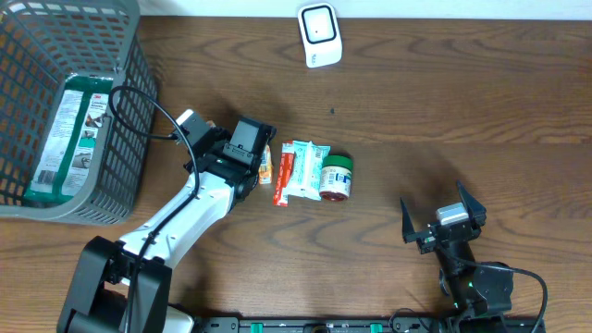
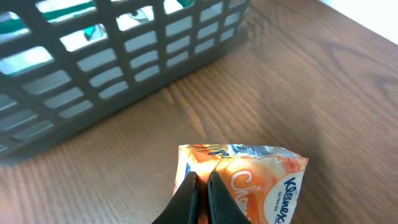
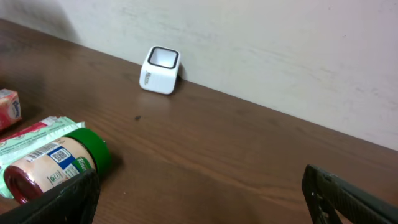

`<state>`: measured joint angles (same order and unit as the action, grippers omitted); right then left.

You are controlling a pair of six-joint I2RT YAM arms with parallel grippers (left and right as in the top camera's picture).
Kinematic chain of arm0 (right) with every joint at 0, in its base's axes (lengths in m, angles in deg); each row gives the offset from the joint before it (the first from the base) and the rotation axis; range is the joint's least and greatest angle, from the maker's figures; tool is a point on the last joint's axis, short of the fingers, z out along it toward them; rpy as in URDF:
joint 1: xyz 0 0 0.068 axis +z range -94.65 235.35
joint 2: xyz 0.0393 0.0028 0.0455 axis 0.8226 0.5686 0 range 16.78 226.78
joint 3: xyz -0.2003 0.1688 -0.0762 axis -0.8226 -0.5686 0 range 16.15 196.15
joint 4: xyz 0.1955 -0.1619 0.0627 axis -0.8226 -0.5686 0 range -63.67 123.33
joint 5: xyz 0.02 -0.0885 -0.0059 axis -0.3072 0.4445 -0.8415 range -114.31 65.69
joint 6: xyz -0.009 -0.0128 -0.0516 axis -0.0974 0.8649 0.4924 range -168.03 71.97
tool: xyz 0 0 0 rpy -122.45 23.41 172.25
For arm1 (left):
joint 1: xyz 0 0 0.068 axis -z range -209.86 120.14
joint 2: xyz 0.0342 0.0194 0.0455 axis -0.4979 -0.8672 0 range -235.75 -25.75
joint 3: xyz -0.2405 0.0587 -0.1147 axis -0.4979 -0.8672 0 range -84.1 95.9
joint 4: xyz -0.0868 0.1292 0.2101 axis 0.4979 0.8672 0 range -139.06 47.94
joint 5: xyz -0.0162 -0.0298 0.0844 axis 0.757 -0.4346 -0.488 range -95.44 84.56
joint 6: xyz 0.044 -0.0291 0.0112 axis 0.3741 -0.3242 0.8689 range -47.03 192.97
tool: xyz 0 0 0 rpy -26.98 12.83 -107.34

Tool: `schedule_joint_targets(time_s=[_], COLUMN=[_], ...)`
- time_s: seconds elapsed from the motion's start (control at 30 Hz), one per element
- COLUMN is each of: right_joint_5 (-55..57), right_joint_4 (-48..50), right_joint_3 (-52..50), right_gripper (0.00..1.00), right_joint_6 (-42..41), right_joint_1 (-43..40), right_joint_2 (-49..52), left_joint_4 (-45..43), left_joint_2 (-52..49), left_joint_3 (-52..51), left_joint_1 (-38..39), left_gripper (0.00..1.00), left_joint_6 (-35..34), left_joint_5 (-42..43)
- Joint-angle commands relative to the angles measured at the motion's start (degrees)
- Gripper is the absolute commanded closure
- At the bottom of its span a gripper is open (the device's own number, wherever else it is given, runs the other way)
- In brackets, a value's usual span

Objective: Scan the item barcode
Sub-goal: 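Lower the second Kleenex pack left of the first and release it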

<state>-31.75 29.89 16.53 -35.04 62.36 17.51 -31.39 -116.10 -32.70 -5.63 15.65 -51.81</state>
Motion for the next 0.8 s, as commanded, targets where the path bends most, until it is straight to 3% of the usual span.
schedule_joint_targets(time_s=[0.0, 0.37, 0.77], right_joint_5=[0.35, 0.35, 0.35], right_joint_4=[-0.24, -0.24, -0.24], right_joint_3=[-0.07, -0.07, -0.07], right_gripper=[0.01, 0.01, 0.01], right_joint_6=[-0.72, -0.72, -0.72], right_joint_1=[0.92, 0.92, 0.92], right_joint_2=[-0.13, -0.13, -0.13], left_joint_4=[-0.52, -7.37, -7.52], left_joint_2=[-1.68, -10.99, -10.69], left_joint_3=[-0.04, -0.04, -0.04], left_joint_1=[0.72, 1.27, 1.7], left_gripper=[0.93, 0.93, 0.93], left_joint_6=[0.26, 0.26, 6.16], left_joint_5=[0.83, 0.76, 6.99])
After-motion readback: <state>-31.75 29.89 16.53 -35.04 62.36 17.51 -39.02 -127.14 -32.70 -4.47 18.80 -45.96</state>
